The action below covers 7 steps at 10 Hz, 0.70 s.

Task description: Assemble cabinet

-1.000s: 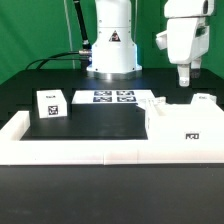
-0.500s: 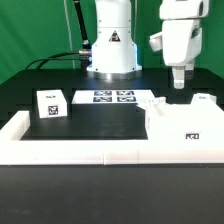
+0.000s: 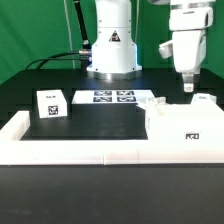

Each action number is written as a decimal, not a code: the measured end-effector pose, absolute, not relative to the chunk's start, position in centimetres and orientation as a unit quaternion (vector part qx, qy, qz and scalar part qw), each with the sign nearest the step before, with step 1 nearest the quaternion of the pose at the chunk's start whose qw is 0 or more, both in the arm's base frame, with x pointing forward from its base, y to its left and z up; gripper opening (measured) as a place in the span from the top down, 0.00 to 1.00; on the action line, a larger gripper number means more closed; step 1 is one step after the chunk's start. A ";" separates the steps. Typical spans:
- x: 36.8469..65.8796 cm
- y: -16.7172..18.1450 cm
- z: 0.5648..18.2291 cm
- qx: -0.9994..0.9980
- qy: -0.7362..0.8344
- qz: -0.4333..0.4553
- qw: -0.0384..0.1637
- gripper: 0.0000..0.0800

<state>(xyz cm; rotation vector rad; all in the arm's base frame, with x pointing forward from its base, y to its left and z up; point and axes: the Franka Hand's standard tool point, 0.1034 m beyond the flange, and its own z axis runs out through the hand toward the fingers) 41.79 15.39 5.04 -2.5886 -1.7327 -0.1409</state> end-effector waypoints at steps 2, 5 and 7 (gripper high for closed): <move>41.0 17.6 4.5 -0.835 -0.548 -0.048 0.017 0.00; 40.3 17.8 2.9 -0.836 -0.547 -0.042 0.026 0.00; 39.8 17.6 2.2 -0.838 -0.544 -0.038 0.029 0.00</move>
Offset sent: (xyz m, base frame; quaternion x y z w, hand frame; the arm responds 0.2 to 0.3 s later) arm 0.0007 0.0137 -0.0174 -0.0013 0.0126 0.0195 0.9997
